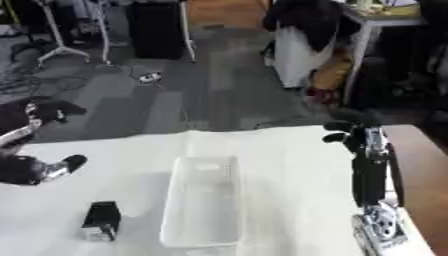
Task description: Pick up objects on the table and place them in the box.
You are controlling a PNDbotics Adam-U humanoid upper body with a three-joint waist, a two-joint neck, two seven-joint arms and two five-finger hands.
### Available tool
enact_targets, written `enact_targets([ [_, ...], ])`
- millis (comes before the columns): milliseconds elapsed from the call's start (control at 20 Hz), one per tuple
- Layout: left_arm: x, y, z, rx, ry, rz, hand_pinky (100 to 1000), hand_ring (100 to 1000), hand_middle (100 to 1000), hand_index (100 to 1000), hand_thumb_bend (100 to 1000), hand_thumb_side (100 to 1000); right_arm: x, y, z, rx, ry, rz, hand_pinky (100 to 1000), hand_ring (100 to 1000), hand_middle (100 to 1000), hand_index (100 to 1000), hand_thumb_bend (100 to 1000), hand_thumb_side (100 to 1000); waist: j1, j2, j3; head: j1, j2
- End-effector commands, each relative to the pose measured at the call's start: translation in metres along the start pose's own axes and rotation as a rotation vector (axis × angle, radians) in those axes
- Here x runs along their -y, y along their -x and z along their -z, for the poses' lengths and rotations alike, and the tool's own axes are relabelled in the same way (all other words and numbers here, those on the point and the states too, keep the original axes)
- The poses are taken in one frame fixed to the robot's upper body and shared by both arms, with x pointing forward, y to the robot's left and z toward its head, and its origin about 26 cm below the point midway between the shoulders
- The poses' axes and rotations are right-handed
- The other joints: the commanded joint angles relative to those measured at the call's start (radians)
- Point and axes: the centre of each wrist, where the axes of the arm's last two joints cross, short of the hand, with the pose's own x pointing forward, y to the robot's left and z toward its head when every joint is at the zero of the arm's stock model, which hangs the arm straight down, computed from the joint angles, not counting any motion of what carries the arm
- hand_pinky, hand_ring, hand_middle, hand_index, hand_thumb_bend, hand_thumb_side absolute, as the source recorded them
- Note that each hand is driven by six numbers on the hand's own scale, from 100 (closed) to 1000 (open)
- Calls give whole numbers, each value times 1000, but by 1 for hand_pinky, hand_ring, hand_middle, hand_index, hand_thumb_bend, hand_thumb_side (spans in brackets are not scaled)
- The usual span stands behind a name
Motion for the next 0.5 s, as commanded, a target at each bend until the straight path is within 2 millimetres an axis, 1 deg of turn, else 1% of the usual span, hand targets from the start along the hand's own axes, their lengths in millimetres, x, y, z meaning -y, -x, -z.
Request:
enact_targets([
  [50, -14, 9, -3, -1, 127, 84, 1000, 831, 928, 979, 426, 845, 3, -5, 5, 20, -12, -14, 543, 620, 654, 710, 202, 1000, 2, -21, -3, 12, 31],
  [150, -16, 11, 2, 20, 247, 108, 1000, 837, 931, 978, 473, 862, 2, -5, 4, 18, -16, -14, 543, 620, 654, 710, 202, 1000, 5, -22, -5, 13, 54],
  [250, -18, 13, 6, 40, 328, 118, 1000, 834, 933, 982, 523, 895, 2, -4, 4, 16, -20, -13, 543, 620, 654, 710, 202, 1000, 7, -22, -6, 15, 70],
  [300, -19, 14, 8, 49, 356, 120, 1000, 833, 932, 982, 527, 899, 2, -4, 4, 15, -21, -13, 543, 620, 654, 710, 202, 1000, 7, -22, -7, 15, 75],
  [350, -19, 14, 10, 63, 391, 123, 1000, 834, 929, 984, 557, 915, 1, -4, 4, 14, -24, -12, 543, 620, 654, 710, 202, 1000, 8, -21, -9, 16, 79],
  [500, -16, 15, 17, 88, 454, 133, 1000, 836, 928, 986, 541, 898, 0, -4, 5, 14, -31, -11, 543, 620, 654, 710, 203, 1000, 10, -19, -13, 17, 81],
])
